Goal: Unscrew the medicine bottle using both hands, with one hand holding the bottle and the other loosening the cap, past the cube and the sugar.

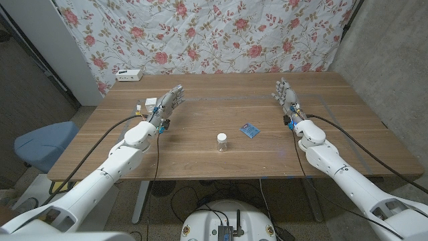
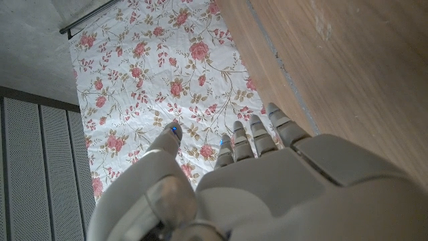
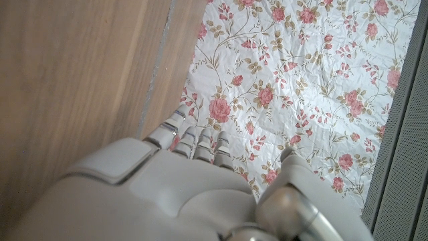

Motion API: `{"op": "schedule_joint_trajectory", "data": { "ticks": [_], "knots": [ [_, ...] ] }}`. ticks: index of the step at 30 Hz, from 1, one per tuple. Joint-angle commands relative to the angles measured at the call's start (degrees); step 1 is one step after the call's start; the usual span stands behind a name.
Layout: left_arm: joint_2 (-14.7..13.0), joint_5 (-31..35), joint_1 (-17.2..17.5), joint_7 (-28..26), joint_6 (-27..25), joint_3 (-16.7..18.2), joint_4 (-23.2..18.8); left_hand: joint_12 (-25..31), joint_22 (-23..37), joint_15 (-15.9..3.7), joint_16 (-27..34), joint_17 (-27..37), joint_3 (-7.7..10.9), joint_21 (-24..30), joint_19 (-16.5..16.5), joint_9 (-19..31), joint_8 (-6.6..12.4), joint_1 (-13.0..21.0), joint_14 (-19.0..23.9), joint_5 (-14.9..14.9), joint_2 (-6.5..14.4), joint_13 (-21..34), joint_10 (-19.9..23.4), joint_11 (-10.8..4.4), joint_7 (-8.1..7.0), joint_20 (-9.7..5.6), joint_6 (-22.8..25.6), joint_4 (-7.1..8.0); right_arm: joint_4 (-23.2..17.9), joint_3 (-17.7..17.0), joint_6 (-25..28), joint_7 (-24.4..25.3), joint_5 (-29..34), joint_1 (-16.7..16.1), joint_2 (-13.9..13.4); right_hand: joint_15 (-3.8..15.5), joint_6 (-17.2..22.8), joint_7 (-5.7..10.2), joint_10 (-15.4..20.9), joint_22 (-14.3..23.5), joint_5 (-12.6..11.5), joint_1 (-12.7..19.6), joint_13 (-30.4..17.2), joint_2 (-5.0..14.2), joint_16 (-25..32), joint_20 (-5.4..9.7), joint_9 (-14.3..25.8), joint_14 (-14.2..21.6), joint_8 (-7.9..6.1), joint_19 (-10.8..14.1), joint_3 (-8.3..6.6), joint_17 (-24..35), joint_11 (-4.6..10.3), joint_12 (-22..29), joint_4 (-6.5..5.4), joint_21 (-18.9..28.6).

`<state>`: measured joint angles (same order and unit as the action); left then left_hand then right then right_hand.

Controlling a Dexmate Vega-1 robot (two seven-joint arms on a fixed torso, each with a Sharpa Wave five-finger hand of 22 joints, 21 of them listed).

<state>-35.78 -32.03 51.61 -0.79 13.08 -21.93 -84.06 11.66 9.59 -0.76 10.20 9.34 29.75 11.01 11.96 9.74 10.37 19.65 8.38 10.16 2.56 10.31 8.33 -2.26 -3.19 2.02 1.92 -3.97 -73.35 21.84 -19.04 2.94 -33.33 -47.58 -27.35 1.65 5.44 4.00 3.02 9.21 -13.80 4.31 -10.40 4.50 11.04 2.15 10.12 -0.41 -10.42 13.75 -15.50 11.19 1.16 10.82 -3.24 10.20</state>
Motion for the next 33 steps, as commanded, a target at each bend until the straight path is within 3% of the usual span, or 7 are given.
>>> {"op": "schedule_joint_trajectory", "data": {
  "ticks": [1, 8, 15, 33],
  "knots": [
    [-2.21, 1.07, 1.25, 0.93, -1.58, -0.73, -3.89, 0.3, 0.12, -0.63, 0.14, 0.14, -0.12, -0.13, 0.33, 0.13, 0.26, 0.34, 0.38, 0.04, -1.04, 0.12, 0.54, -0.6, -0.63, -0.59, 0.04, -0.92, 3.26, -0.76, -3.44, -0.61, -0.41, 0.96, 1.16, 0.75, 0.76, -0.04, 0.75, 0.3, -0.4, 0.36, -0.14, -0.2, 0.35, 2.89, 0.18, 0.57, -0.56, 0.66, -0.26, 0.01, -0.08, 0.28, 0.3, 0.62],
    [-3.73, 1.96, 2.54, 0.12, -4.03, -1.23, -7.59, 0.21, 0.1, -1.08, 0.08, 0.16, -0.63, -0.14, 0.56, 0.14, 0.17, 1.29, 0.56, 0.19, -2.63, 0.13, 0.78, -1.25, -1.11, -0.68, -0.08, -2.41, 4.19, -0.83, -3.67, -1.62, -0.89, 1.32, 1.16, 0.79, 0.86, -0.07, 0.87, 0.3, -0.46, 0.47, -0.14, -0.24, 0.35, 2.91, 0.18, 0.67, -0.56, 0.75, -0.28, -0.04, -0.15, 0.3, 0.41, 0.62],
    [-5.76, 3.32, 4.17, -1.18, -6.71, -1.53, -12.16, 0.45, 0.1, -3.12, 0.28, 0.17, -1.54, -0.26, 0.59, 0.16, 0.59, 4.1, 2.08, 1.03, -5.91, 0.13, 2.44, -3.06, -2.67, -0.77, 1.25, -5.18, 5.37, -0.92, -4.79, -2.05, -1.75, 1.03, 2.32, 0.77, 1.12, -0.22, 0.99, 0.3, -0.52, 0.61, -0.14, -0.24, 0.33, 2.95, 0.17, 0.74, -0.61, 0.85, -0.34, -0.09, -0.22, 0.31, 0.53, 0.62],
    [-10.04, 8.09, 6.14, -2.58, -11.44, -2.61, -21.2, 0.67, 0.15, -4.79, 0.5, 0.16, -1.96, -0.33, 0.45, 0.18, 0.4, 8.39, 4.45, 2.22, -7.75, 0.14, 4.58, -4.39, -3.82, 0.19, 1.69, -6.08, 2.99, -1.3, -3.36, -1.65, -2.23, -1.07, 0.82, 0.75, 1.33, -0.15, 1.11, 0.29, -0.66, 1.46, -0.13, -0.81, 0.2, 2.99, 0.16, 0.81, -0.56, 0.93, -0.41, -0.28, -0.25, 0.25, 1.36, 0.56]
  ]
}}
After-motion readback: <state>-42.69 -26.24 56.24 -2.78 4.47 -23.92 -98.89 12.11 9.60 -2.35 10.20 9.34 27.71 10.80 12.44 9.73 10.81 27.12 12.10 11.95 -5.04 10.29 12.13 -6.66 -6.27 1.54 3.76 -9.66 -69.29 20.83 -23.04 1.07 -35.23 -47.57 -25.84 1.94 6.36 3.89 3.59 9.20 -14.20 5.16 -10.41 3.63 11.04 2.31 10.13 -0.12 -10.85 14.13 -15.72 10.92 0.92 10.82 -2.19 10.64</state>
